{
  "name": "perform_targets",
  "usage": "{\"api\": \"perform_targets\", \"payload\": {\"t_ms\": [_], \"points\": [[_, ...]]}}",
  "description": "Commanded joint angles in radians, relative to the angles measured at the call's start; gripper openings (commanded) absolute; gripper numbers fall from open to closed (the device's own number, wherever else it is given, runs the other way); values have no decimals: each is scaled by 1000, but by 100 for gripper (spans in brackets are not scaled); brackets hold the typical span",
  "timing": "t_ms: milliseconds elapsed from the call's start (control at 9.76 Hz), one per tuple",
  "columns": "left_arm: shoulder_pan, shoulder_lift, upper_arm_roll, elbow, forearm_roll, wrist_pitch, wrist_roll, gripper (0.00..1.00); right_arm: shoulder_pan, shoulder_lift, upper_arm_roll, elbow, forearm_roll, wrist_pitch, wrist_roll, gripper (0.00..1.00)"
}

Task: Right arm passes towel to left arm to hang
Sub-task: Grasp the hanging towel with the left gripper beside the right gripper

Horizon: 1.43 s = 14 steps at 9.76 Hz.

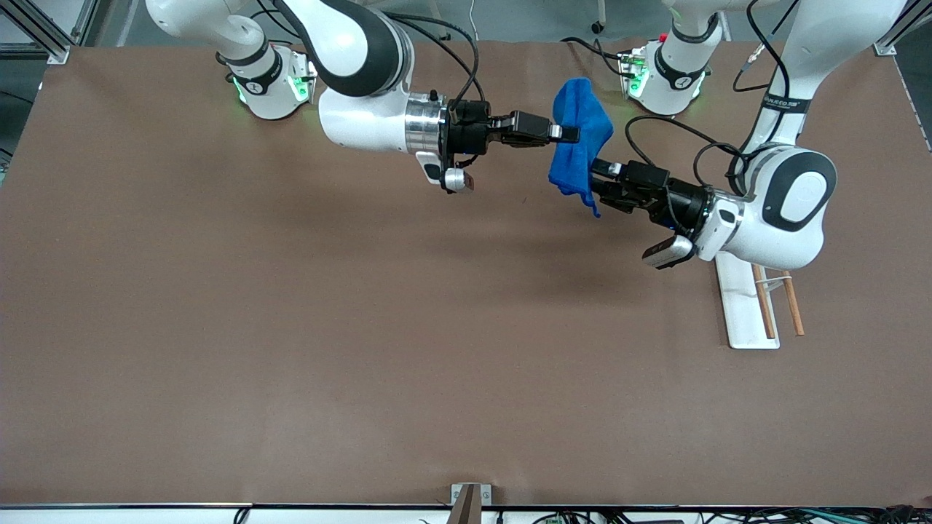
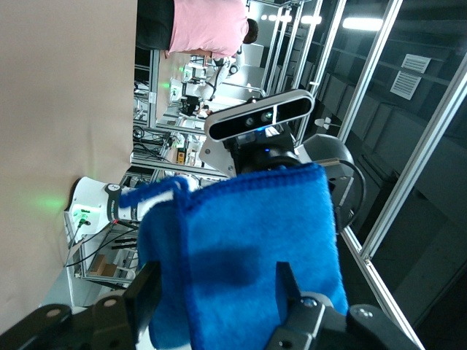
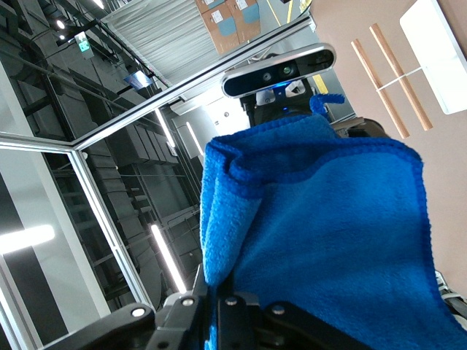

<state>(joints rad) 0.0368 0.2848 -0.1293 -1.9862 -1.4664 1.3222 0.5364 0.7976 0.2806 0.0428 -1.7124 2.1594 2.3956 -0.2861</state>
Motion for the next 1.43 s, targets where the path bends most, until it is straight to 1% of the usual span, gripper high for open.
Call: {"api": "perform_targets", "payload": {"t_ms": [0, 205, 410, 512, 614, 819, 922, 1127, 1331], "points": [[5, 1, 4, -28, -8, 2, 30, 65, 14, -1, -11, -1, 39, 5, -30, 1], [0, 7, 4, -28, -14, 6, 36, 62, 14, -1, -9, -1, 39, 5, -30, 1], [-5, 10, 2, -28, -28, 15, 37, 62, 12, -1, -9, -1, 40, 5, -30, 1], [-6, 10, 2, -28, -29, 23, 37, 58, 12, -1, -9, 0, 40, 5, -30, 1], [-6, 10, 0, -28, -31, 25, 37, 53, 12, -3, -9, 0, 40, 5, -30, 1], [-6, 10, 0, -23, -29, 25, 37, 13, 12, -3, -9, 0, 42, 5, -30, 1], [-5, 8, 0, -22, -28, 25, 37, 3, 12, -3, -9, 2, 42, 5, -30, 1], [0, 2, 3, -19, -20, 23, 37, 1, 12, -1, -9, 7, 42, 7, -30, 1], [2, 2, 5, -14, -12, 22, 34, 0, 14, -3, -9, 7, 42, 7, -30, 1]]}}
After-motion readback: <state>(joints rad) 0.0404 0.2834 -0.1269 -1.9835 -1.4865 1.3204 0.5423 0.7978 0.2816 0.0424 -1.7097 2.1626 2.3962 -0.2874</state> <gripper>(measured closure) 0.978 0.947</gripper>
